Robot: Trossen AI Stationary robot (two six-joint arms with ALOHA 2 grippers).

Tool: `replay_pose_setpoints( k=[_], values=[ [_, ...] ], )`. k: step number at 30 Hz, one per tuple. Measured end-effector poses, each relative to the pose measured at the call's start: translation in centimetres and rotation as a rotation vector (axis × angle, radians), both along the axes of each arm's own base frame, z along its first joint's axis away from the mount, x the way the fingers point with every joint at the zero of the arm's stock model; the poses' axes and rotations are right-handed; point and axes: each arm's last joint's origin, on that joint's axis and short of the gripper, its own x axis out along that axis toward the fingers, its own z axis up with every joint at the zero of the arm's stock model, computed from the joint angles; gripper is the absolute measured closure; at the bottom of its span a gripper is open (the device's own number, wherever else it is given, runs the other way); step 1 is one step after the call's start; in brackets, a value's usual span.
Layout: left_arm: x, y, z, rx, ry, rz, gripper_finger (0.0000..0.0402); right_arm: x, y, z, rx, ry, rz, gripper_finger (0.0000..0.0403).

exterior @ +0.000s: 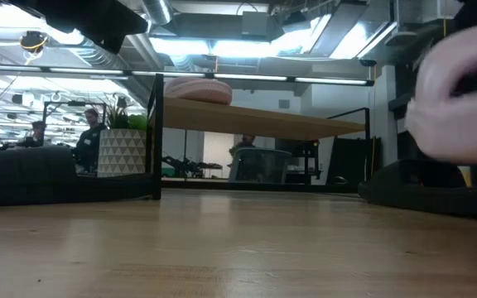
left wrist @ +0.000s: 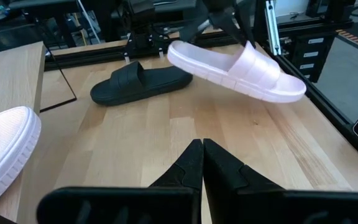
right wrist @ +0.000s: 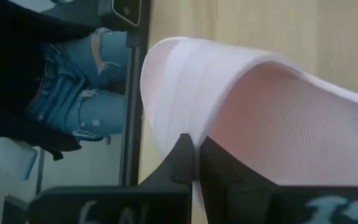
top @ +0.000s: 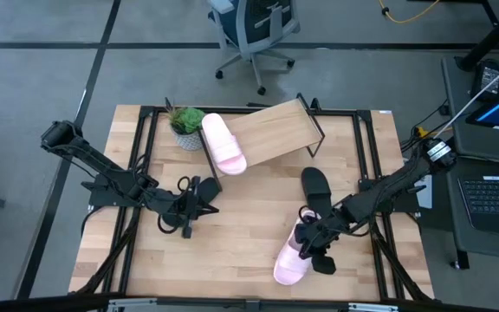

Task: Pick and place slides into the shelf
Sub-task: Put the pink slide on the shelf

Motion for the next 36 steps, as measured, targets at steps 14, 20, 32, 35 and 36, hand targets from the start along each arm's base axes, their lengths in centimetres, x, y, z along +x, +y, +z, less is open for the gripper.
replay_pose_setpoints(
  k=[14, 20, 32, 35, 36],
  values=[
    [0.0, 0.0, 0.0, 0.0, 0.0, 0.001, 0.0397, -2.8, -2.2, 4.6, -0.048, -0.154, -0.027, 0.0391],
    [0.0, 0.0, 0.0, 0.0, 0.0, 0.001, 0.0397, -3.1, -3.2, 7.9, -0.174, -0.193, -0.016, 0.0391],
    [0.0, 0.0, 0.0, 0.0, 0.0, 0.001, 0.0397, -2.2, -5.5, 11.8, -0.346, -0.276, 0.033, 0.0391],
    [0.0, 0.0, 0.0, 0.0, 0.0, 0.001, 0.0397, -2.0, -6.2, 11.7, -0.36, -0.257, 0.024, 0.0391],
    [0.0, 0.0, 0.0, 0.0, 0.0, 0.001, 0.0397, -2.0, -6.4, 11.6, -0.37, -0.251, 0.03, 0.0391]
  ],
)
